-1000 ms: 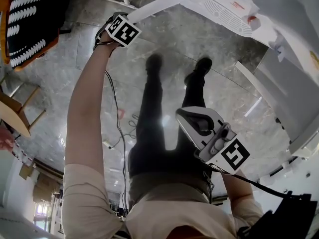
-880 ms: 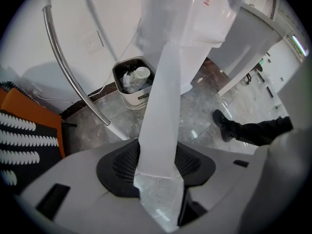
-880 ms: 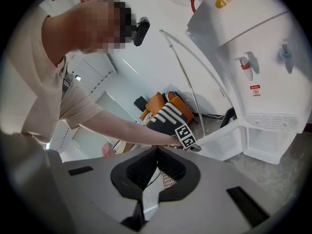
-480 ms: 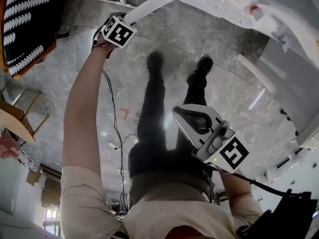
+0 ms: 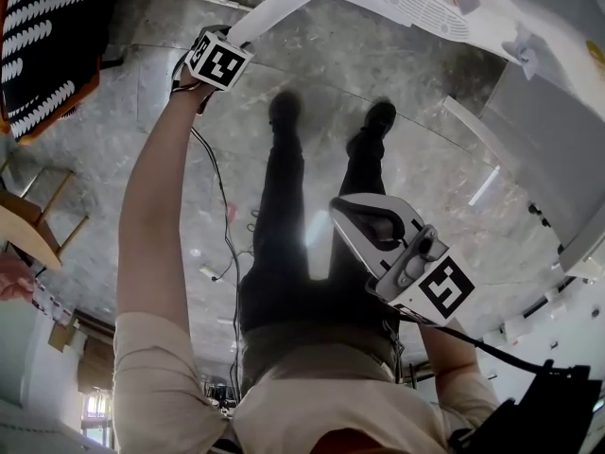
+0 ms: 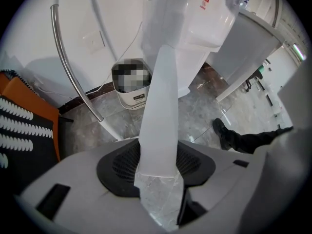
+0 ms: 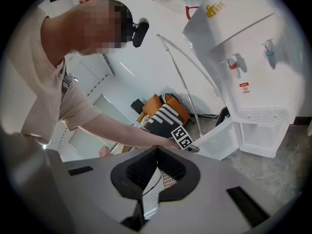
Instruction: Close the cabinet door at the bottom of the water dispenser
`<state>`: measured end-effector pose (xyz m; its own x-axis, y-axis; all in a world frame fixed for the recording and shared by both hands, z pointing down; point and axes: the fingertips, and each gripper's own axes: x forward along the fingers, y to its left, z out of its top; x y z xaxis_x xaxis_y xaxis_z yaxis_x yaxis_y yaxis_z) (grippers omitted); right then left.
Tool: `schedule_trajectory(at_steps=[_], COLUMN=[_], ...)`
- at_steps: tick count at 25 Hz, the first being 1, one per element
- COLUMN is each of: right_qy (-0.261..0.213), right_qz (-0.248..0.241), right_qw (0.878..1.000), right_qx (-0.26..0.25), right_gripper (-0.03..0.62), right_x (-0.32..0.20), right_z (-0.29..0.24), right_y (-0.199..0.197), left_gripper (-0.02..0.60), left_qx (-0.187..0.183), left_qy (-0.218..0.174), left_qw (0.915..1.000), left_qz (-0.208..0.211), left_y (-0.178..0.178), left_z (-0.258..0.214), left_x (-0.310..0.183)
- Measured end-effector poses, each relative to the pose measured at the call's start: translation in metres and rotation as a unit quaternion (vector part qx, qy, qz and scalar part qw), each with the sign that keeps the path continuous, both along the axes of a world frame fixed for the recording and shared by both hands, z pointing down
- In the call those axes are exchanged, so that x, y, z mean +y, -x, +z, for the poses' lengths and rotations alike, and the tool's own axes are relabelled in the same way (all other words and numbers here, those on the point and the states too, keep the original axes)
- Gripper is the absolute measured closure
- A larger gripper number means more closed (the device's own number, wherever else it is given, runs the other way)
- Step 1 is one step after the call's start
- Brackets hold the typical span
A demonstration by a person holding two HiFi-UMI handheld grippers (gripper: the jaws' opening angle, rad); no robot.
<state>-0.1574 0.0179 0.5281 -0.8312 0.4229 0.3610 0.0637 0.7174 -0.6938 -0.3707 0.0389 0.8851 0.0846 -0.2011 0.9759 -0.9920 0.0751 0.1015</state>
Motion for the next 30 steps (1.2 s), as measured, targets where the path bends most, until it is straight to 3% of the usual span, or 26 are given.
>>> schedule_trajectory(at_steps=[7, 19, 30], right_qy=[-0.001, -0.002, 0.006], right_qz=[0.024, 0.052, 0.062], right_qw=[1.000, 0.999, 0.998], right_qx=[-0.005, -0.009, -0.011], right_gripper=[0.580, 0.580, 0.580], right_x=[-0.013, -0.030, -0.032], right_z=[-0.003, -0.001, 0.001], right_y=[-0.020, -0.045, -0.046], left_gripper=[0.382, 0.367, 0.356], left_qx=[0.016, 0.028, 0.054], left_qy=[0.016, 0.041, 0.036], left_qw=[0.9995, 0.9988, 0.9976], left_qz=[-0.024, 0.006, -0.026], left_y=[-0.026, -0.060, -0.084], left_z=[0.000, 0.001, -0.004], left_x=[0.003, -0.001, -0.008])
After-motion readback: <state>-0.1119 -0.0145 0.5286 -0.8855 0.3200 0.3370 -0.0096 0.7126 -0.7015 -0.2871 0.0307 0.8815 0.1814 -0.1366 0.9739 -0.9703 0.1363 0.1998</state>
